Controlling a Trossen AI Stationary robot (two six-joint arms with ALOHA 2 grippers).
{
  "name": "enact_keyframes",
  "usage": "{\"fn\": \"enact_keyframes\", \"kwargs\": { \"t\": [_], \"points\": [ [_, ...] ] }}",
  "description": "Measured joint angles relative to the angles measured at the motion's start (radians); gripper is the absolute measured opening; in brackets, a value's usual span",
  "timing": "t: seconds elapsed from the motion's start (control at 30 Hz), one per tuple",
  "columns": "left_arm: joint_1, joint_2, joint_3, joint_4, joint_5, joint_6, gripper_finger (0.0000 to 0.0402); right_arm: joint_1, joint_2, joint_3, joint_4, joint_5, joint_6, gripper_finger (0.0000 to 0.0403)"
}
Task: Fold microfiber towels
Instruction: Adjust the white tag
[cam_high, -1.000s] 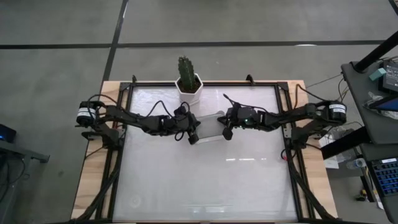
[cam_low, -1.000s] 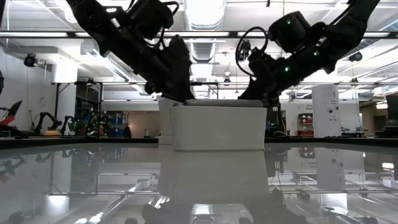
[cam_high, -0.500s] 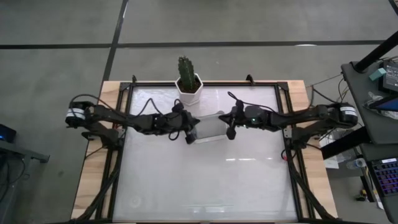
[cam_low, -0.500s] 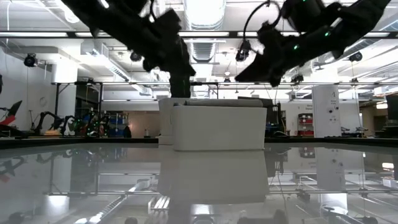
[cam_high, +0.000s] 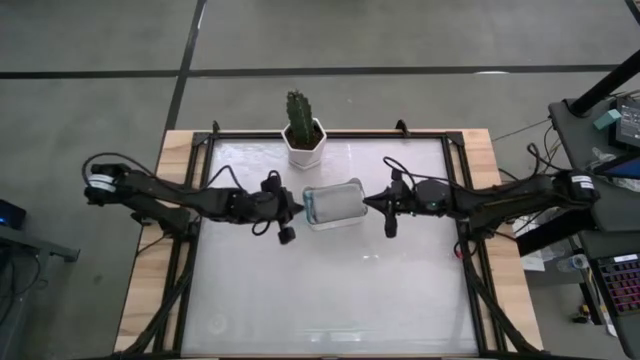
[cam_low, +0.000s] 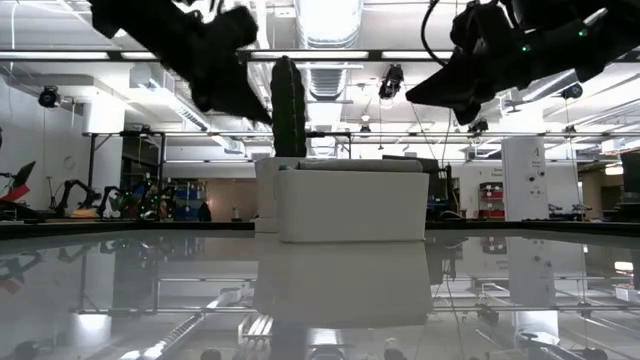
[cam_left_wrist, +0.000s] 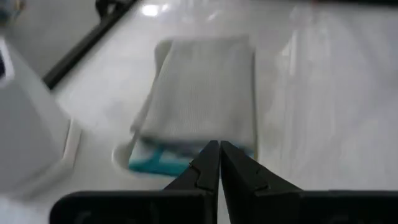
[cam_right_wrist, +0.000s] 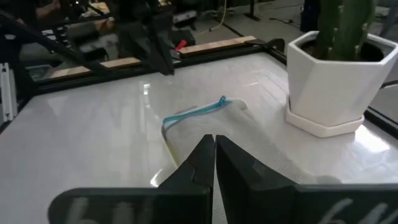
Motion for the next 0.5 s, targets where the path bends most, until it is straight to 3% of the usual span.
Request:
{"fn": "enact_keyframes", "kwargs": {
  "t": [0.2, 0.5],
  "points": [
    [0.000, 0.024, 0.005, -0.158, 0.002, -0.053, 0.0000, 0.010, -0.006, -0.013, -0.004, 0.000, 0.040, 0.0009],
    [0.004, 0.158, -0.005, -0.211, 0.056, -0.052, 0.0000, 0.010, 0.019, -0.014, -0.002, 0.000, 0.055, 0.0009]
  ]
}}
